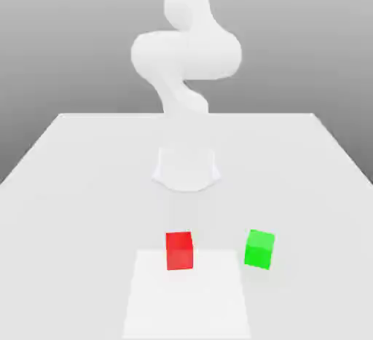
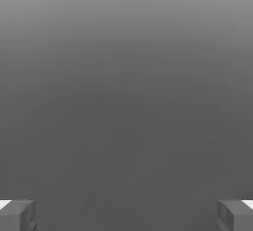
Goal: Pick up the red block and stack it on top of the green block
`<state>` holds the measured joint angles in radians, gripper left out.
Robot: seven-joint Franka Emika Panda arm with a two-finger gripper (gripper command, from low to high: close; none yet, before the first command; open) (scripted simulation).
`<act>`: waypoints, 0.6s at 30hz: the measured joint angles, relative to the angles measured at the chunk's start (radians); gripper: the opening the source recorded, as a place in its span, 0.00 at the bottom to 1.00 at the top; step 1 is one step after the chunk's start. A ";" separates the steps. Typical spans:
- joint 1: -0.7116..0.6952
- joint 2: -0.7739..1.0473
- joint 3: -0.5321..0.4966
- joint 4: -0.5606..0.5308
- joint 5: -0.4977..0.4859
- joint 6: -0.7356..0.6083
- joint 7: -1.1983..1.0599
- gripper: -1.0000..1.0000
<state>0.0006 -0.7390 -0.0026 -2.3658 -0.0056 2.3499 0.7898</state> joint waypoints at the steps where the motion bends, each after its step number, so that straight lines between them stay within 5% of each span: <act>1: 0.000 0.030 -0.002 -0.032 -0.003 0.024 -0.005 0.50; 18: 0.006 0.655 -0.048 -0.550 -0.006 0.510 -0.124 0.50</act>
<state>0.0061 -0.0843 -0.0502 -2.9155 -0.0119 2.8603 0.6660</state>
